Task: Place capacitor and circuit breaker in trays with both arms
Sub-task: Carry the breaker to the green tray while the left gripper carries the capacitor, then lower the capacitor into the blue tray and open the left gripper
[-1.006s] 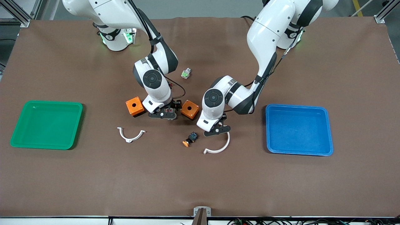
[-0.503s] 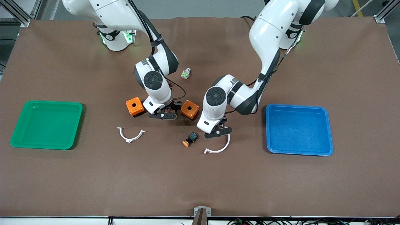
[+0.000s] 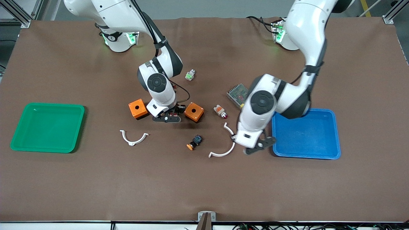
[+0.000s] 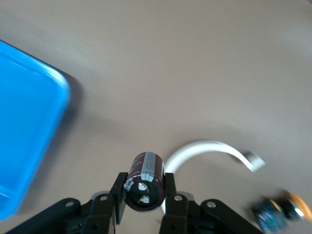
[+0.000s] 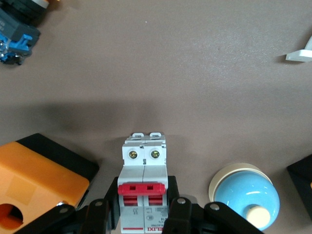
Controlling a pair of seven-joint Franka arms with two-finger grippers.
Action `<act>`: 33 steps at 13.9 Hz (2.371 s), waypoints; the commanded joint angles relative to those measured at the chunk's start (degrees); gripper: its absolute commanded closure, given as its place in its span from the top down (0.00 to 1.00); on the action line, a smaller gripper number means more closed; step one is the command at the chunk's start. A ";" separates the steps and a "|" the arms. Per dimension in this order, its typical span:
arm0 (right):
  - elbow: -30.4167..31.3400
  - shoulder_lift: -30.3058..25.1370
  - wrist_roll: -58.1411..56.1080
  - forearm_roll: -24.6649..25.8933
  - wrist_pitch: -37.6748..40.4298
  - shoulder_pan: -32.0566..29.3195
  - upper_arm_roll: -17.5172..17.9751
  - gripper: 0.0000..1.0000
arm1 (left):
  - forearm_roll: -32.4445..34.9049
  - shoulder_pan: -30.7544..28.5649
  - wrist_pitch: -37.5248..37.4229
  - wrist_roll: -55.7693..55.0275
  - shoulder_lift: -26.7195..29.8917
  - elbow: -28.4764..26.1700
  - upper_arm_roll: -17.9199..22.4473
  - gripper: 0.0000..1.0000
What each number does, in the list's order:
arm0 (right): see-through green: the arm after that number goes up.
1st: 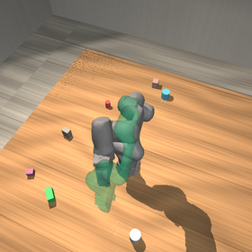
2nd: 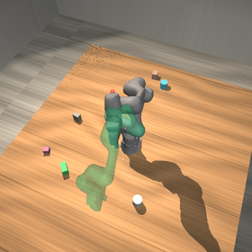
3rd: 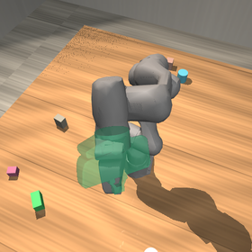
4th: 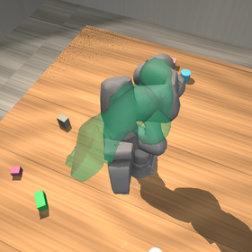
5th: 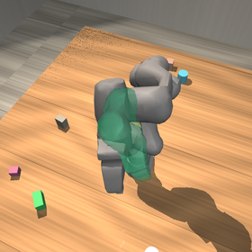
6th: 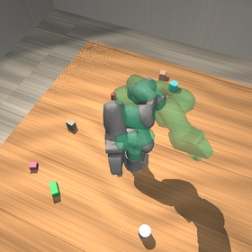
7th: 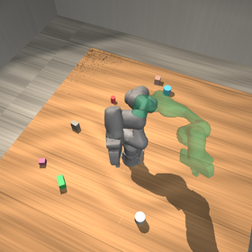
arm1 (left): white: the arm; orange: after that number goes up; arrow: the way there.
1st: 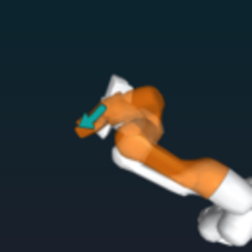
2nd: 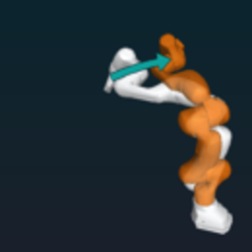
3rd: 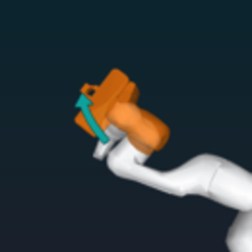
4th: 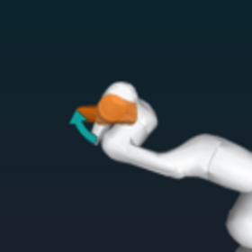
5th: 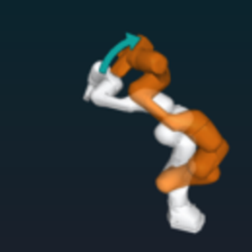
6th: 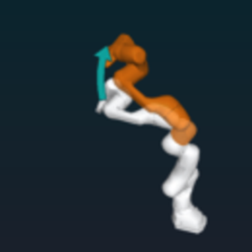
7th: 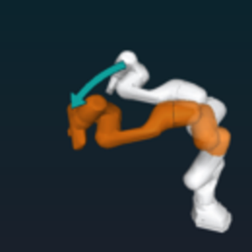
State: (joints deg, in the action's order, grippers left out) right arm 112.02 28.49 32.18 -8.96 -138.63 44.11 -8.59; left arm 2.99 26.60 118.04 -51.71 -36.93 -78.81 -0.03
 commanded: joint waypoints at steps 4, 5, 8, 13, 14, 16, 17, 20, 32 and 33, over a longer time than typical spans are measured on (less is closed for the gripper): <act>-3.73 -2.99 -0.19 -1.24 9.39 -0.87 -0.82 0.12 | 1.41 -10.68 -0.53 11.70 4.50 -7.06 -0.59 0.00; -4.95 -4.22 -0.36 -1.24 13.43 -1.74 -0.90 0.12 | 1.41 -12.26 -0.45 13.37 4.33 -7.58 -0.59 0.01; -10.40 -8.08 -0.72 -0.18 27.66 -6.66 -0.99 0.13 | 1.41 -17.27 -0.01 18.82 3.62 -9.16 -0.76 0.01; -20.51 -11.43 -12.99 5.53 45.44 -16.23 -4.23 0.13 | 1.41 -20.27 1.23 20.94 5.81 -18.03 -0.85 0.01; -21.74 -11.44 -17.46 5.53 46.33 -19.12 -5.11 0.13 | 1.41 -20.45 1.23 21.12 6.43 -19.87 -0.85 0.01; -22.28 -11.09 -27.38 6.67 45.64 -25.71 -6.35 0.13 | 1.41 -21.32 3.14 21.29 7.83 -23.74 -0.85 0.01; -22.45 -10.82 -32.48 7.37 44.94 -29.22 -6.35 0.13 | 1.41 -21.59 6.03 21.47 8.54 -26.37 -0.85 0.01; -23.16 -8.37 -44.54 7.38 41.61 -39.86 -6.35 0.13 | 1.41 -23.17 13.16 24.62 9.51 -32.18 -0.85 0.02; -21.49 4.99 -56.26 8.52 26.40 -53.87 -6.27 0.13 | 0.62 -24.50 7.85 29.03 14.33 -28.00 -1.21 1.00; -20.53 5.44 -56.26 8.43 24.74 -54.57 -6.18 0.13 | 0.70 -24.49 4.08 29.29 15.21 -25.46 -1.29 1.00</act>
State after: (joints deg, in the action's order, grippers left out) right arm 90.98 33.49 -23.41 -0.82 -112.35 -8.74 -16.00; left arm 3.47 2.02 128.25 -22.69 -25.12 -107.30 -0.97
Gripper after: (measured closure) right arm 0.599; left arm 0.000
